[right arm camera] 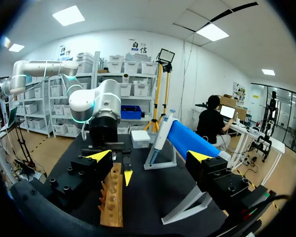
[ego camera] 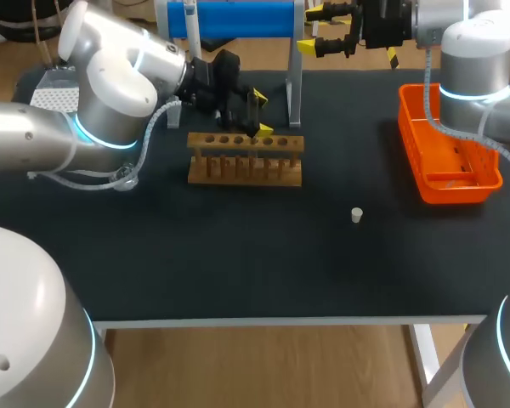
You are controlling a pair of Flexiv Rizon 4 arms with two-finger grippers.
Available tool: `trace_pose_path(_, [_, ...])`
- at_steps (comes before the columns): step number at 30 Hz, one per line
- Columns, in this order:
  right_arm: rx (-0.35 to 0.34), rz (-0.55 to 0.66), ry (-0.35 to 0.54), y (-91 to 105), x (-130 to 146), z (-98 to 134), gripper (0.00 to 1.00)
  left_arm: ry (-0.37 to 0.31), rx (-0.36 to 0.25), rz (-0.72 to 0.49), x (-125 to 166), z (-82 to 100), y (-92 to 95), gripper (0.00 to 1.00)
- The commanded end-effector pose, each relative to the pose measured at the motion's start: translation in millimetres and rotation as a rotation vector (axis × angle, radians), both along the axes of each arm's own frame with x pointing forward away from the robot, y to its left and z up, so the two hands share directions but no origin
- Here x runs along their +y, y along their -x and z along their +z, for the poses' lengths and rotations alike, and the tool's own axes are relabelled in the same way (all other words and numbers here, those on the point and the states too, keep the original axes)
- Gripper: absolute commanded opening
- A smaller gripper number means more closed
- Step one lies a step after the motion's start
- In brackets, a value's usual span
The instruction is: Invert the test tube, pick up the pipette, mount the tip to pipette, aspirate from beaker and dispense into the tube, eject the tip, return the pipette, and cap with the stopper.
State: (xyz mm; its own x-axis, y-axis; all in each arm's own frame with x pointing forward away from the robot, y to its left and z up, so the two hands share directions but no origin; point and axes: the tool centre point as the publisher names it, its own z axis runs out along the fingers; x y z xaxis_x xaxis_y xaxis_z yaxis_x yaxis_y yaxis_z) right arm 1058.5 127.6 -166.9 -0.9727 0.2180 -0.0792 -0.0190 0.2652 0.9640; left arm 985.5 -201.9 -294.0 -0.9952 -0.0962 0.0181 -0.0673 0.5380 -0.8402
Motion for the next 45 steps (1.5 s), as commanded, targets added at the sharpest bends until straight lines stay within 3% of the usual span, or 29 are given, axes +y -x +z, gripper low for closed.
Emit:
trace_pose_path(1, [0.008, -0.015, 0.002, 23.1, -32.1, 0.6, 1.0, -0.002, 0.002, -0.002, 0.2, 0.7, -0.7, 1.0])
trace_pose_path(6, [-0.003, -0.046, 0.004, 49.4, -70.9, -0.1, 1.0, -0.002, 0.002, -0.002, 0.2, 0.7, -0.7, 1.0])
trace_pose_path(16, [0.044, -0.084, 0.039, 134.4, -142.5, -15.8, 1.0, -0.002, 0.002, -0.002, 0.2, 0.7, -0.7, 1.0])
trace_pose_path(27, [0.04, -0.036, 0.149, 217.2, -160.5, -54.1, 1.0, -0.002, 0.002, -0.002, 0.2, 0.7, -0.7, 1.0])
trace_pose_path(30, [0.042, -0.036, 0.171, 227.7, -161.4, -72.3, 1.0, -0.002, 0.002, -0.002, 0.2, 0.7, -0.7, 1.0])
trace_pose_path(45, [0.042, -0.036, 0.171, 227.7, -161.4, -72.3, 1.0, -0.002, 0.002, -0.002, 0.2, 0.7, -0.7, 1.0])
